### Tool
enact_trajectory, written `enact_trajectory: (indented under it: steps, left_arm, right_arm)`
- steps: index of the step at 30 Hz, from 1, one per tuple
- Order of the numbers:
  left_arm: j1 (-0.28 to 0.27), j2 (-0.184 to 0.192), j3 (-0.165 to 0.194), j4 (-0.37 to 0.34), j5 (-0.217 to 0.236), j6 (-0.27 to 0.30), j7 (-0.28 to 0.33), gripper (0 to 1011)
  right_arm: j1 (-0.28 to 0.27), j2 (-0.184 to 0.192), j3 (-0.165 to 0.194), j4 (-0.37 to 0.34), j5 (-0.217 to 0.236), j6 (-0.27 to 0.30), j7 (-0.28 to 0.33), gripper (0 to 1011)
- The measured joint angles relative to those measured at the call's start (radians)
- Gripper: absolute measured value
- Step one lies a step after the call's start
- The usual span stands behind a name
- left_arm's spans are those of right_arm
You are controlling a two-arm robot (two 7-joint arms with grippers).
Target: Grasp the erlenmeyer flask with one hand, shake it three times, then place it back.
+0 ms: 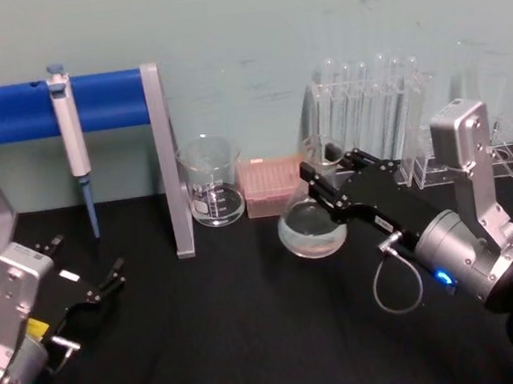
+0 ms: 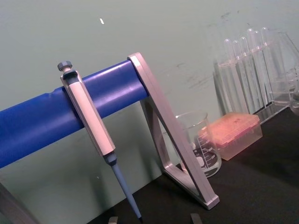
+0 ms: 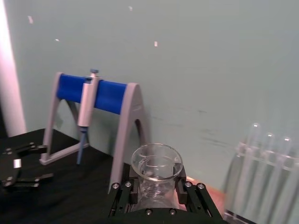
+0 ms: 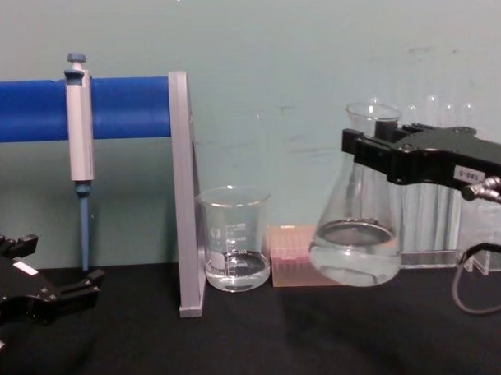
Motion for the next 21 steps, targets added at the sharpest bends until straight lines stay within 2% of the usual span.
enact_trajectory:
  steps: [7, 21]
  left_arm:
    - [0.0, 0.0, 0.0, 0.0, 0.0, 0.0, 0.0, 1001]
    - [0.0, 0.0, 0.0, 0.0, 0.0, 0.0, 0.0, 1001]
  right_arm:
    - [-0.009, -0.014, 0.028, 0.001, -0.027, 0.009, -0.048, 453]
    - [-0.034, -0.051, 0.12, 0.005, -0.093, 0.034, -0.165, 453]
